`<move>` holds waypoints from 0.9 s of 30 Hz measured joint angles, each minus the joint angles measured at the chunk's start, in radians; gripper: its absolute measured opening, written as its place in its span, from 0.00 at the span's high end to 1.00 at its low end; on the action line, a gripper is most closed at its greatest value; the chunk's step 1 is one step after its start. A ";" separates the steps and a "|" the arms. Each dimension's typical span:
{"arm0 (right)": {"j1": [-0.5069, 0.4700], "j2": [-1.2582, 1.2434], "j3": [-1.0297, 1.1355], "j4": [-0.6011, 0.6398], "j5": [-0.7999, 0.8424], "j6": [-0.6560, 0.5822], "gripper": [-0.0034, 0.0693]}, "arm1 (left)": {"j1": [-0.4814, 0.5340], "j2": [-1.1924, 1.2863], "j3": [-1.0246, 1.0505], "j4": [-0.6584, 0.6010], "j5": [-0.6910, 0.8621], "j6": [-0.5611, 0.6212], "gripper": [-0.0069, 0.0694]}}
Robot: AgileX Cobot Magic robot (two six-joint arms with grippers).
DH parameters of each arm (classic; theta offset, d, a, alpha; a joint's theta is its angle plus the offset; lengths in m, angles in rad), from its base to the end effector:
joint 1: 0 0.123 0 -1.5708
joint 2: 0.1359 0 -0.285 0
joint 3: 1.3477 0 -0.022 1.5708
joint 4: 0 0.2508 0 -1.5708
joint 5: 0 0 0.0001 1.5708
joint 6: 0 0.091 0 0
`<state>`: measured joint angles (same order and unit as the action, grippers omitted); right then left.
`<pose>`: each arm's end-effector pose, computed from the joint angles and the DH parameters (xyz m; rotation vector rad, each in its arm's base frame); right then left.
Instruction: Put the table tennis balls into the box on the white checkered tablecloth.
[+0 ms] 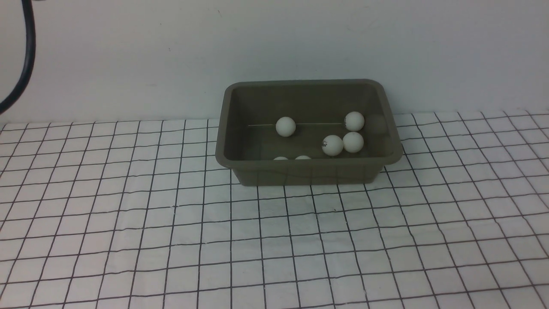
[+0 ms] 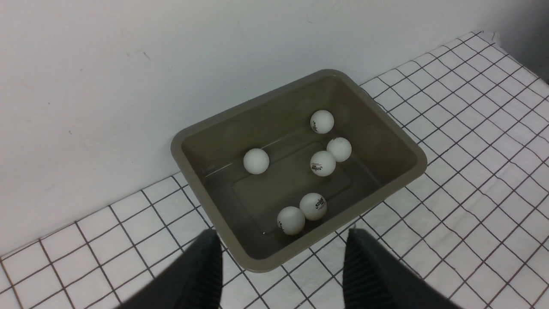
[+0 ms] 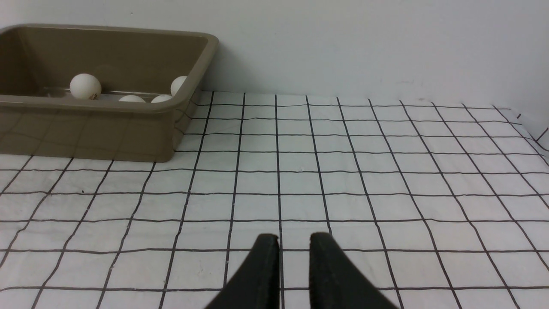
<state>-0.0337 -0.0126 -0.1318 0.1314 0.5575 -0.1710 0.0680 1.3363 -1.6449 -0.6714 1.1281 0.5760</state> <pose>0.0425 0.0049 0.2082 -0.0715 1.8907 0.0022 0.2585 -0.0337 0.4792 0.5130 2.0514 -0.4678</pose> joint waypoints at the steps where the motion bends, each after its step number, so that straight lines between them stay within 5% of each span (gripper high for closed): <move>1: 0.000 0.000 0.000 -0.001 0.000 0.000 0.82 | 0.000 0.000 0.000 -0.013 -0.001 0.000 0.45; 12: 0.000 0.000 0.000 -0.001 0.000 0.000 0.82 | 0.000 0.000 0.000 -0.218 -0.031 0.000 0.45; 16: 0.000 0.000 0.000 -0.001 -0.001 0.000 0.82 | 0.000 0.000 0.000 -0.198 -0.073 0.052 0.45; 21: 0.000 0.000 0.000 -0.001 -0.001 0.000 0.82 | 0.004 0.000 0.000 -0.136 -0.107 0.308 0.45; 27: 0.000 0.000 0.000 -0.001 -0.001 0.000 0.82 | 0.035 -0.018 0.001 0.023 -0.057 0.285 0.45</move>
<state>-0.0337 -0.0126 -0.1318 0.1306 0.5566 -0.1710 0.1030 1.3179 -1.6438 -0.6479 1.0711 0.8612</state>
